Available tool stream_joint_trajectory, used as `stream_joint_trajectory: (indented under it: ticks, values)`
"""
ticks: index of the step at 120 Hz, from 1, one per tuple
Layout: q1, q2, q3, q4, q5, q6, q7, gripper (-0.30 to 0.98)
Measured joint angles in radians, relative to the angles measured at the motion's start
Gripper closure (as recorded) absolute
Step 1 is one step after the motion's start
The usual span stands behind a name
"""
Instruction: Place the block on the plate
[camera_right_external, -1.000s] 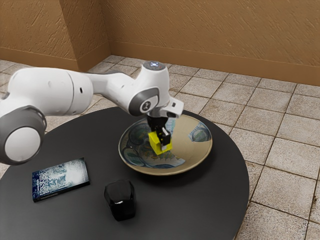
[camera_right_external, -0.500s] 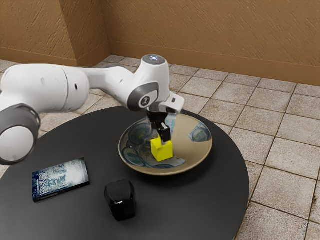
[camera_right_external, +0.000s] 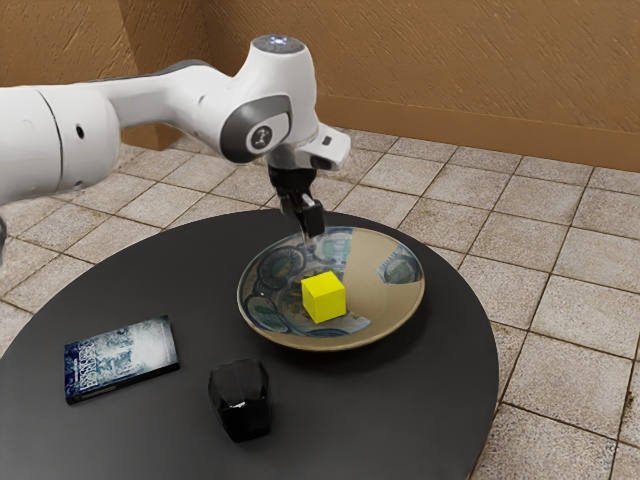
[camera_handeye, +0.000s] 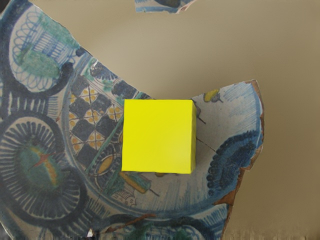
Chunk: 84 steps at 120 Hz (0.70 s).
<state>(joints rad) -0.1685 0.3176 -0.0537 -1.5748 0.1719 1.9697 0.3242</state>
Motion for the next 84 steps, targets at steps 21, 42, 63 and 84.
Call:
stream_joint_trajectory:
  ticks: [21, 42, 63, 84]
  values:
    - [0.01, -0.091, 0.01, -0.001, 0.0, -0.083, -0.013, 0.0]
    - [0.02, -0.146, 0.089, 0.0, -0.017, -0.151, -0.032, 0.0]
    - [0.113, -0.201, 0.163, 0.005, -0.044, -0.235, -0.062, 0.0]
    - [0.162, -0.24, 0.169, 0.045, -0.053, -0.317, -0.097, 0.0]
